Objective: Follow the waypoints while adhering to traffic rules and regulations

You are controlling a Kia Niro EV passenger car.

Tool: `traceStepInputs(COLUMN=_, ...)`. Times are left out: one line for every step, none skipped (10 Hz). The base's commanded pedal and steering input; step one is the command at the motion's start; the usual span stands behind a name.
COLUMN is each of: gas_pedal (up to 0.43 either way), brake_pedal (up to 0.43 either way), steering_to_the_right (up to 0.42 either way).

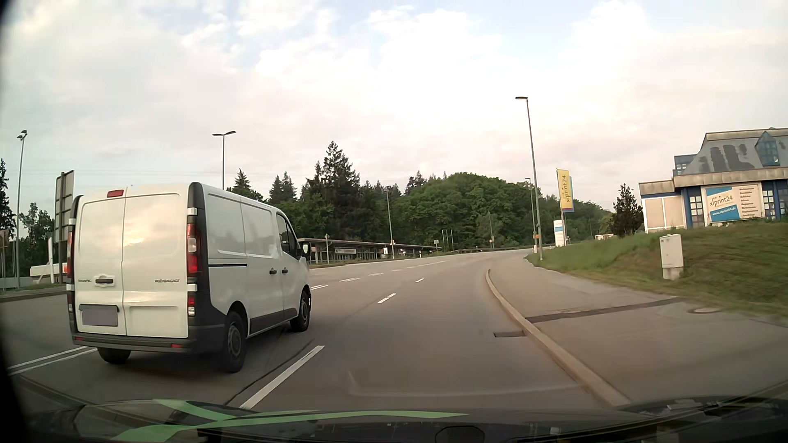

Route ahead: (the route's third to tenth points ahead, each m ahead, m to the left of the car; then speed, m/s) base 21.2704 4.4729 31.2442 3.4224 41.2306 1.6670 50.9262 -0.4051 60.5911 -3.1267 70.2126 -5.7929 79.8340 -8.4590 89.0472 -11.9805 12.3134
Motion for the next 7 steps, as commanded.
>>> traceStepInputs(gas_pedal=0.110, brake_pedal=0.000, steering_to_the_right=0.012)
traceStepInputs(gas_pedal=0.110, brake_pedal=0.000, steering_to_the_right=0.012)
traceStepInputs(gas_pedal=0.110, brake_pedal=0.000, steering_to_the_right=0.012)
traceStepInputs(gas_pedal=0.110, brake_pedal=0.000, steering_to_the_right=0.012)
traceStepInputs(gas_pedal=0.110, brake_pedal=0.000, steering_to_the_right=0.012)
traceStepInputs(gas_pedal=0.110, brake_pedal=0.000, steering_to_the_right=0.012)
traceStepInputs(gas_pedal=0.110, brake_pedal=0.000, steering_to_the_right=0.012)
